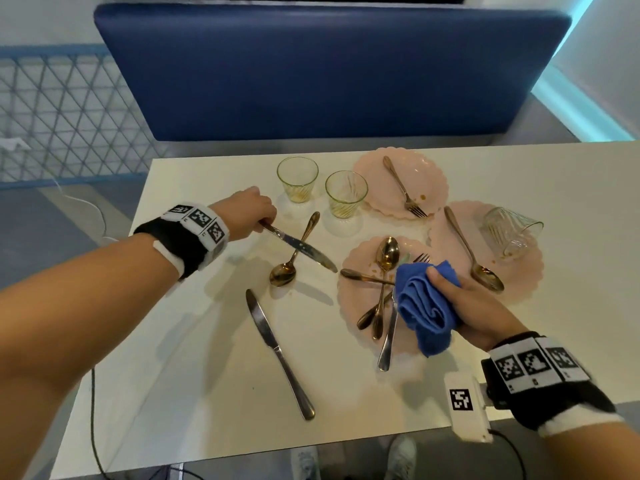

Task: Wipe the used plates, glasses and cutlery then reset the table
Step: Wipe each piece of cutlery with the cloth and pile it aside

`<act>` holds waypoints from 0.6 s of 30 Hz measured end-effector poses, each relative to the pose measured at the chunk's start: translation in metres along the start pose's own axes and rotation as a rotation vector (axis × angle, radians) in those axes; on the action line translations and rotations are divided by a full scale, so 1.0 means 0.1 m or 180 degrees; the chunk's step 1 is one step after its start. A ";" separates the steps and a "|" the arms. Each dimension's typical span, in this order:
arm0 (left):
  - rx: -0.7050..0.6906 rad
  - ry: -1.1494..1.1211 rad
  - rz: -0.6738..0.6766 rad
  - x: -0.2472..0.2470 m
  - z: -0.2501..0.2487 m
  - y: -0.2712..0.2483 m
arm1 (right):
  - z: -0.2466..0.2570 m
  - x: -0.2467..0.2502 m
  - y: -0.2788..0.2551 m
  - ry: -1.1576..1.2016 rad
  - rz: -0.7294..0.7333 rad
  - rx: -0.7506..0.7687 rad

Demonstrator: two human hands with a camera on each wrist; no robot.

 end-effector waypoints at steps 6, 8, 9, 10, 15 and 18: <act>0.0371 -0.1332 -0.0276 0.10 -0.65 -0.14 | -0.07 -0.12 0.06 0.0255 0.0047 -0.0014; 0.0304 -0.1732 -0.0233 0.05 -0.96 -0.18 | -0.07 -0.14 0.12 0.0243 -0.0100 0.0204; 0.0265 -0.1895 -0.0189 0.02 -1.13 -0.20 | -0.07 -0.14 0.16 0.0231 -0.0149 0.0341; 0.0211 -0.2025 -0.0181 -0.01 -1.33 -0.21 | -0.05 -0.11 0.18 0.0200 -0.0203 0.0470; 0.0056 -0.2628 -0.0331 -0.02 -2.07 -0.44 | -0.02 -0.08 0.36 0.0451 -0.0487 0.0459; 0.0196 -0.2667 -0.0463 0.02 -2.26 -0.54 | 0.02 -0.02 0.42 0.0435 -0.0542 0.0325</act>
Point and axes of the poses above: each hand's wrist, its own y-axis towards the middle knuckle, its own x-axis out of the back of the hand, z = x × y, the point moved 2 cm from there along y, towards the middle knuckle, and after that the axes turned 6 degrees about x, right-handed, at the moved point
